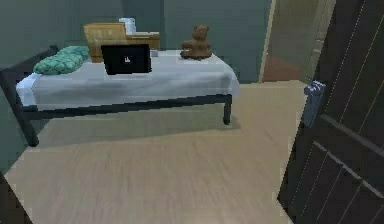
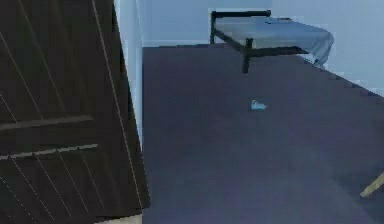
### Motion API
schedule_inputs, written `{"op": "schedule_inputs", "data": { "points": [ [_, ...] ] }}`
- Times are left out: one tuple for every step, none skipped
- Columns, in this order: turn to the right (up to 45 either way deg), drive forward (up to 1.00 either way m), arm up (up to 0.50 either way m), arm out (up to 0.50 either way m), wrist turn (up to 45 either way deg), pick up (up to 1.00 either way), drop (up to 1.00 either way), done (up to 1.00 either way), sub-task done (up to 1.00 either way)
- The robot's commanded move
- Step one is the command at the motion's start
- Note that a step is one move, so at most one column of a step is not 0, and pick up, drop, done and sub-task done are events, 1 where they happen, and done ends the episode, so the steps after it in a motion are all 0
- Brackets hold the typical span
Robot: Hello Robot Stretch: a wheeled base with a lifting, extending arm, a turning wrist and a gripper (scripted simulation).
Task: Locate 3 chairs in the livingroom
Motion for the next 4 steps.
{"op": "schedule_inputs", "data": {
  "points": [
    [0.0,1.00,0.00,0.00,0.0,0.00,0.00,0.00,0.00],
    [0.0,0.50,0.00,0.00,0.0,0.00,0.00,0.00,0.00],
    [45.0,0.00,0.00,0.00,0.0,0.00,0.00,0.00,0.00],
    [27.0,0.00,0.00,0.00,0.0,0.00,0.00,0.00,0.00]
  ]
}}
